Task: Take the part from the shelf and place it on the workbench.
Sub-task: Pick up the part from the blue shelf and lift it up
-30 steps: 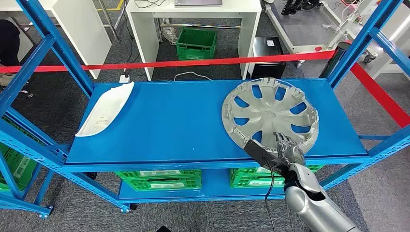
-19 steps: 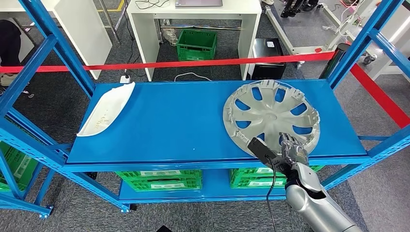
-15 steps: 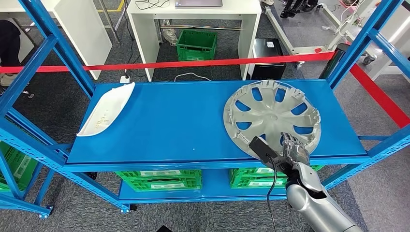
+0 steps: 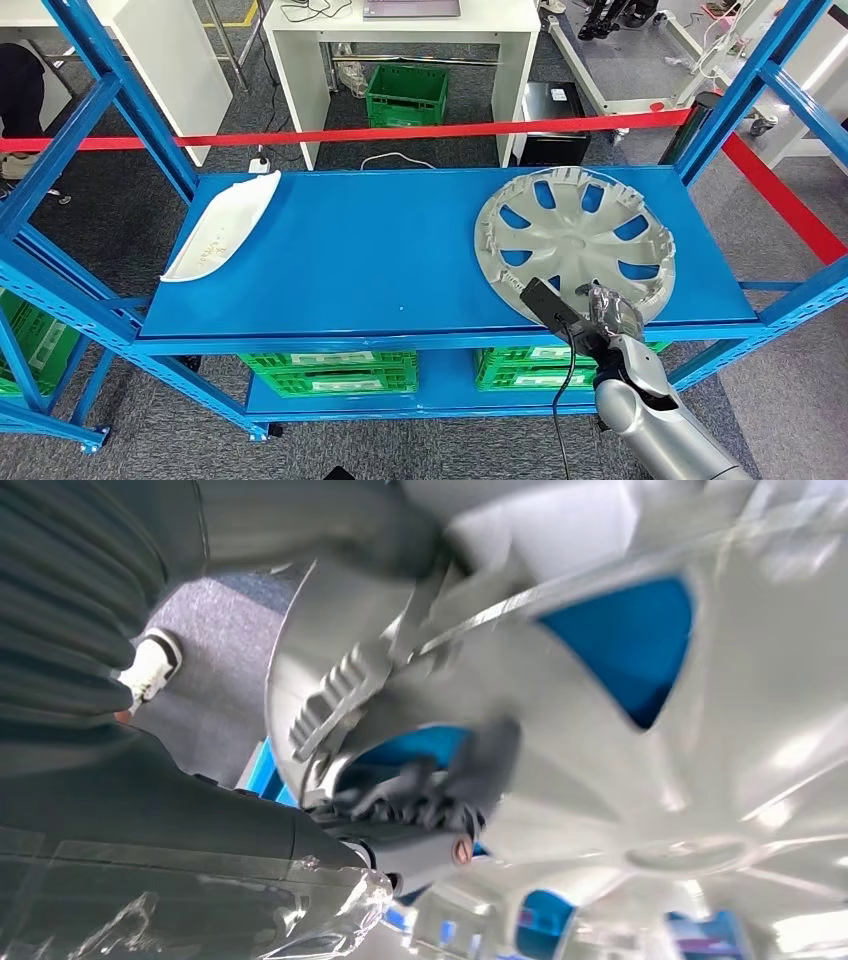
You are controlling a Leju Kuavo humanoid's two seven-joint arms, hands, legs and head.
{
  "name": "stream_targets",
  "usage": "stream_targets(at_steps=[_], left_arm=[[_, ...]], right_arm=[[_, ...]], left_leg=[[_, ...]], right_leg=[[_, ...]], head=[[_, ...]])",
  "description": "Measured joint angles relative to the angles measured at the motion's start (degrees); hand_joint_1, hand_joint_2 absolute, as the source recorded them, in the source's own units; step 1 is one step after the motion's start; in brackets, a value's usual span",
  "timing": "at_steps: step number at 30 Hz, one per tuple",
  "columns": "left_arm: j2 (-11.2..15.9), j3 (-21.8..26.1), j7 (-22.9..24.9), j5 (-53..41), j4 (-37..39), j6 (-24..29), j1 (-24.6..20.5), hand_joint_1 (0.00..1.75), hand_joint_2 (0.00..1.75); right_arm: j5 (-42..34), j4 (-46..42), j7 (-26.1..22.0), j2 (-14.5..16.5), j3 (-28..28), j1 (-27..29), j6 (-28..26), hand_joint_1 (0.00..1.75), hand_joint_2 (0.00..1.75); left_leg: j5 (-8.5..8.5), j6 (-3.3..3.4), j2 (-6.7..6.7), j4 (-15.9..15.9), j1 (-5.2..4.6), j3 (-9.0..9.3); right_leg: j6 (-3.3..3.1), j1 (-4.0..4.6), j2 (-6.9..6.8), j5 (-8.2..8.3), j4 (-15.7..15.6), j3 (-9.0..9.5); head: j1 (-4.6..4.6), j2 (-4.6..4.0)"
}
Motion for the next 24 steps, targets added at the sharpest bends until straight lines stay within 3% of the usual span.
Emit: stream_targets(at_steps=[19, 24], left_arm=[[0.0, 0.0, 0.2, -0.5, 0.0, 0.5, -0.1, 0.00, 0.00], [0.0, 0.0, 0.1, -0.6, -0.1, 0.7, -0.2, 0.00, 0.00]], right_arm=[[-1.0, 0.1, -0.6, -0.2, -1.4, 0.7, -1.2, 1.75, 1.75], [-2.3, 0.1, -3.0, -0.2, -1.9, 1.2, -3.9, 1.75, 1.75]], left_leg=[[-0.01, -0.01, 0.08, 0.0, 0.00, 0.02], [0.00, -0.01, 0.09, 0.0, 0.00, 0.01]], right_leg=[[-0.04, 0.00, 0.11, -0.02, 0.0, -0.06], [-0.04, 0.00, 0.10, -0.02, 0.0, -0.06]], head=[[-0.01, 0.00], [0.00, 0.00]])
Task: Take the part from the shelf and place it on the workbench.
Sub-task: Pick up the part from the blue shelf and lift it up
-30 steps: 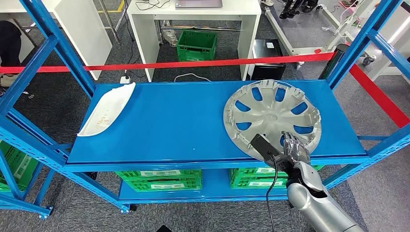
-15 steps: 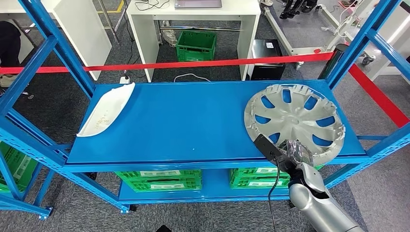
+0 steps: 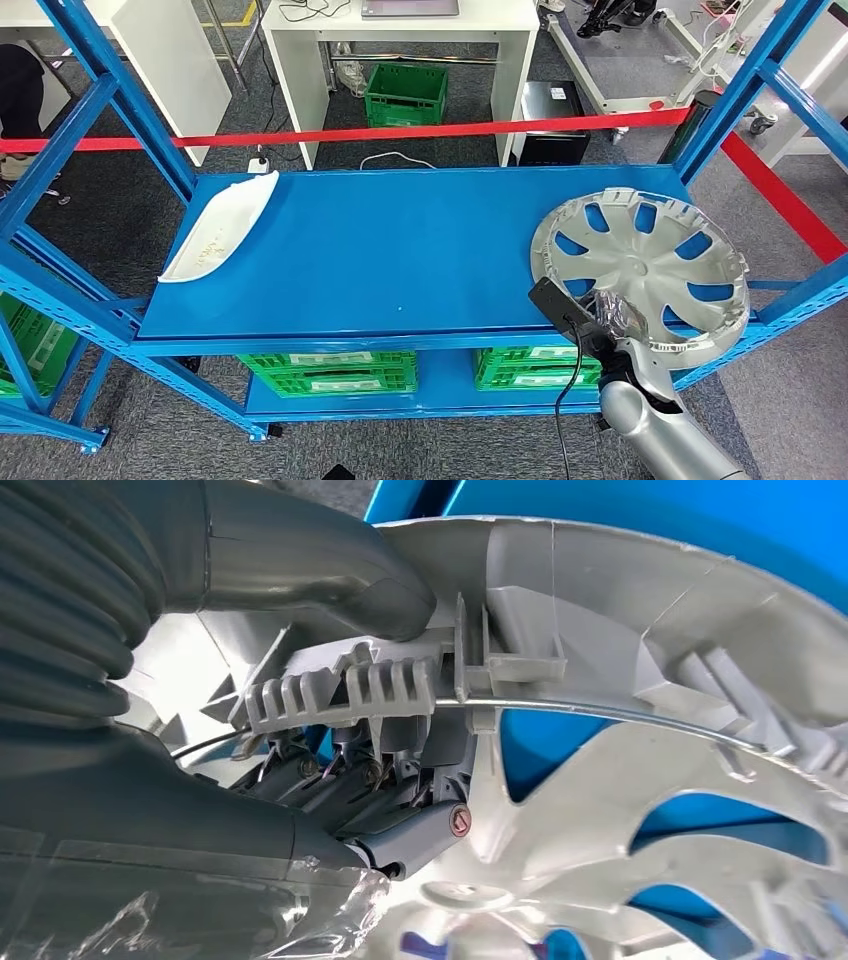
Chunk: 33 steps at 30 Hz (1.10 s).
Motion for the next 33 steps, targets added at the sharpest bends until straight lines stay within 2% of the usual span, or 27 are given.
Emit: stream_targets(at_steps=[9, 16, 21, 25, 33], left_arm=[[0.1, 0.1, -1.3, 0.5, 0.0, 0.6, 0.5, 0.00, 0.00], [0.4, 0.9, -3.3, 1.6, 0.0, 0.9, 1.2, 0.00, 0.00], [0.6, 1.0, -4.5, 2.3, 0.0, 1.1, 1.3, 0.00, 0.00], [0.7, 1.0, -4.5, 2.8, 0.0, 1.8, 1.4, 0.00, 1.75], [1.0, 1.0, -3.2, 3.1, -0.1, 2.8, 1.4, 0.00, 1.75]], right_arm=[[-6.9, -2.2, -7.8, -0.3, -3.1, 1.5, -7.0, 1.75, 1.75], [-21.2, -10.4, -19.1, -0.8, -6.7, 2.7, -9.3, 1.75, 1.75], [-29.0, -17.3, -25.2, -1.1, -8.0, 4.2, -9.2, 1.75, 1.75], [-33.1, -22.5, -28.4, -1.6, -8.4, 5.7, -9.0, 1.75, 1.75], [-38.7, -32.4, -34.9, -2.2, -8.5, 8.4, -7.3, 1.75, 1.75]], left_leg=[[-0.01, 0.00, 0.02, 0.0, 0.00, -0.06], [-0.03, -0.03, 0.23, 0.0, 0.00, -0.04], [-0.02, -0.03, 0.22, -0.1, 0.01, -0.04], [-0.02, -0.03, 0.22, -0.1, 0.00, -0.06], [-0.02, -0.03, 0.22, -0.1, 0.00, -0.18]], right_leg=[[0.00, 0.00, 0.05, 0.00, 0.0, -0.05], [-0.02, 0.01, 0.22, 0.01, 0.0, -0.13], [-0.02, 0.01, 0.18, 0.01, 0.0, -0.14], [-0.03, 0.01, 0.18, 0.00, 0.0, -0.17], [-0.03, 0.00, 0.17, 0.00, 0.0, -0.32]], head=[[0.00, 0.00], [0.01, 0.00], [0.00, 0.00], [0.00, 0.00], [-0.01, 0.00]])
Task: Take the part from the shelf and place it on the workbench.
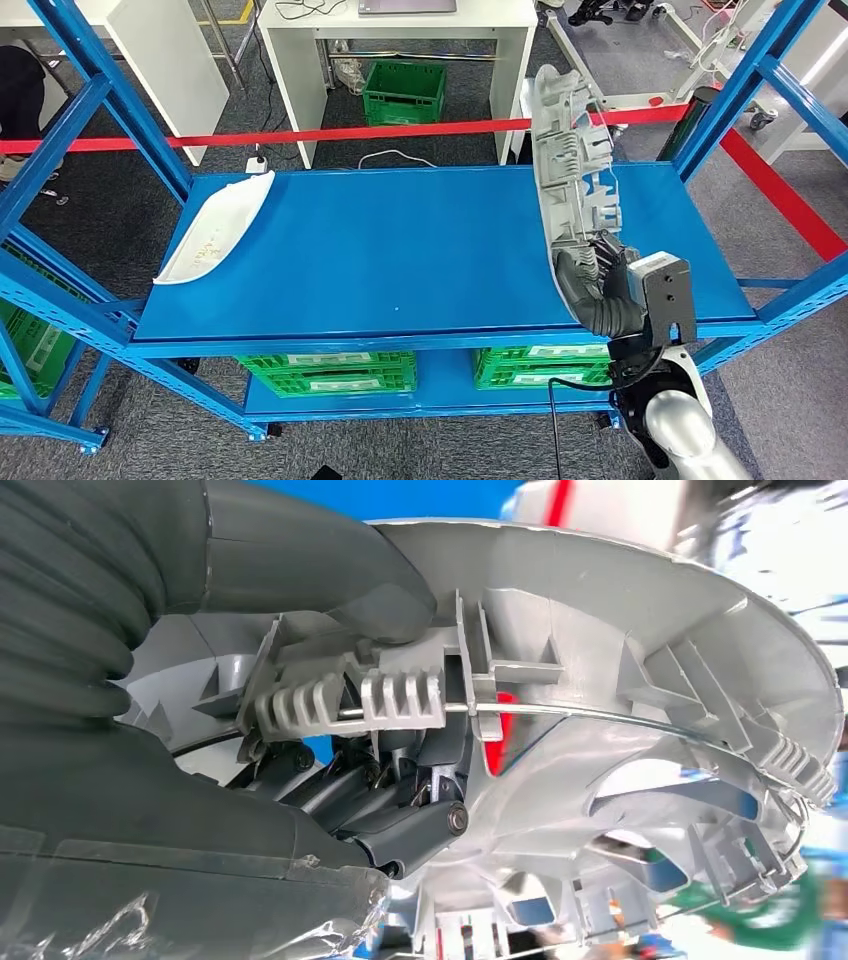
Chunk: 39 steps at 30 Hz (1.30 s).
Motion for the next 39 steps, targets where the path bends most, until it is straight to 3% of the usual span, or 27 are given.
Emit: stream_targets(at_steps=[13, 39], left_arm=[[0.4, -0.1, -0.8, 0.2, -0.6, -0.3, 0.0, 0.00, 1.75], [0.5, -0.1, -4.1, 2.3, -0.7, -1.6, 0.0, 0.00, 1.75]], right_arm=[[-3.9, -12.9, -6.6, -0.3, 1.4, 1.1, 4.7, 1.75, 1.75], [-2.9, -21.6, -8.4, -0.6, 6.7, 1.1, 6.2, 1.75, 1.75]], left_leg=[[0.00, 0.00, 0.00, 0.0, 0.00, -0.05], [0.00, 0.00, 0.00, -0.1, 0.00, -0.09]], right_leg=[[-0.01, 0.00, 0.00, -0.01, 0.0, -0.07], [-0.01, 0.00, 0.00, -0.01, 0.0, -0.09]], head=[[0.01, 0.00], [0.01, 0.00]])
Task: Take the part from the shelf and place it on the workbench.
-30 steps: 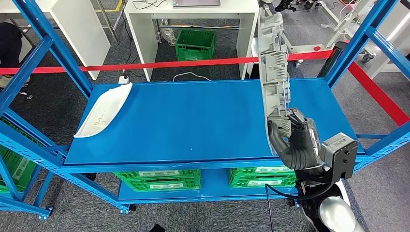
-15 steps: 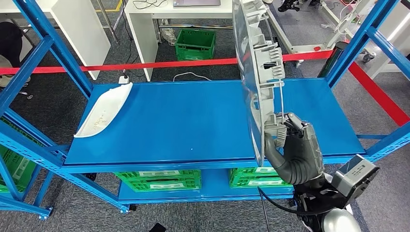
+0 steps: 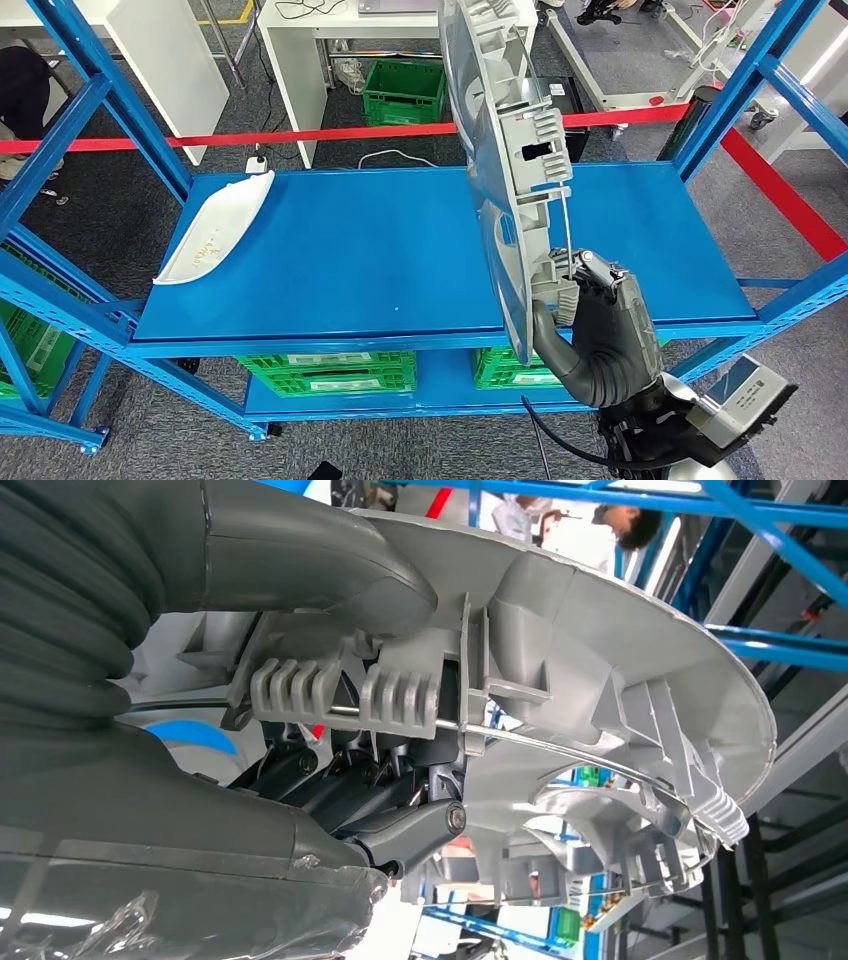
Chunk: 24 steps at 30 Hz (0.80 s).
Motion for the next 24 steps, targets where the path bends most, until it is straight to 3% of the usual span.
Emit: stream_targets(at_steps=[24], left_arm=[[0.0, 1.1, -1.7, 4.6, 0.1, -1.8, 0.1, 0.00, 1.75]], right_arm=[[2.5, -2.5, -0.2, 0.0, 2.6, -0.1, -1.1, 1.75, 1.75]], left_leg=[[0.00, 0.00, 0.00, 0.0, 0.00, 0.00]], right_leg=[[0.00, 0.00, 0.00, 0.00, 0.0, 0.00]], head=[[-0.01, 0.00]])
